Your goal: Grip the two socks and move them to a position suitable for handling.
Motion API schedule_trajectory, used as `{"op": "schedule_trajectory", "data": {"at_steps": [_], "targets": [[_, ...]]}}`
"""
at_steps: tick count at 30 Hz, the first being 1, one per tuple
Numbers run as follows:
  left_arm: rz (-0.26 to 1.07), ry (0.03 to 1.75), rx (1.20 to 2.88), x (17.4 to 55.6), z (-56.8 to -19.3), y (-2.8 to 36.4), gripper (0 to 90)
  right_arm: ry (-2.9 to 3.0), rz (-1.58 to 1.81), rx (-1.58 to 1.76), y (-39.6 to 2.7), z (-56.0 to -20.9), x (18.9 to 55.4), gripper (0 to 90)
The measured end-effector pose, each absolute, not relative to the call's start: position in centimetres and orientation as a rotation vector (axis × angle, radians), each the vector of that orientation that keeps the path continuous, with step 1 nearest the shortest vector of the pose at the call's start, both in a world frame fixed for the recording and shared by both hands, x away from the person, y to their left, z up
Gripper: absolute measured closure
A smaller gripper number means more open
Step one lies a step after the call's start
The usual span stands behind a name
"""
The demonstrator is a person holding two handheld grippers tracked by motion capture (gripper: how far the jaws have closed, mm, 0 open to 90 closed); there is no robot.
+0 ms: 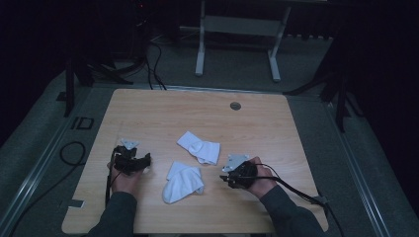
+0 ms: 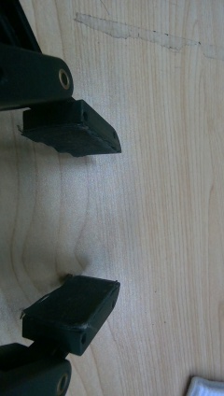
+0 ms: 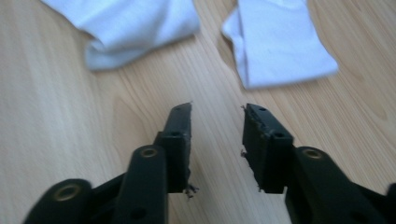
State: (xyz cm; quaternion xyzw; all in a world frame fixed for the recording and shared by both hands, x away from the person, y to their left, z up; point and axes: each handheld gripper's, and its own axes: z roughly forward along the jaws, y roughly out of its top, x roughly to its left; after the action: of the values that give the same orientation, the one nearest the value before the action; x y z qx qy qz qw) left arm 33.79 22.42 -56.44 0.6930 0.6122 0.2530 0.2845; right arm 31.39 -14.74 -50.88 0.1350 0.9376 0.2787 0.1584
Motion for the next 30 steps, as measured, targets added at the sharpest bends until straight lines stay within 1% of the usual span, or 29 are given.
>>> {"op": "schedule_trajectory", "data": {"at_steps": [4,9,21,23,26,30], "targets": [[0.677,1.637,1.854,33.8,-56.4,22.4,28.9,2.698,0.799,0.334,-13.4,-50.7,31.3,74.8],[0.679,1.638,1.852,33.8,-56.5,22.4,28.9,2.721,0.795,0.281,-11.7,-50.4,31.1,89.2],[0.679,1.639,1.852,33.8,-56.4,22.3,28.9,2.778,0.829,0.184,-8.2,-50.6,30.5,89.8],[0.678,1.637,1.854,33.7,-56.4,22.3,28.9,2.783,0.790,0.164,-7.3,-50.9,30.2,89.7],[0.675,1.632,1.860,33.7,-56.4,22.2,28.9,2.813,0.838,0.142,-6.5,-51.5,29.9,89.7],[0.674,1.628,1.860,33.7,-56.4,22.1,28.9,2.833,0.811,0.144,-5.9,-52.5,29.7,89.0]]}}
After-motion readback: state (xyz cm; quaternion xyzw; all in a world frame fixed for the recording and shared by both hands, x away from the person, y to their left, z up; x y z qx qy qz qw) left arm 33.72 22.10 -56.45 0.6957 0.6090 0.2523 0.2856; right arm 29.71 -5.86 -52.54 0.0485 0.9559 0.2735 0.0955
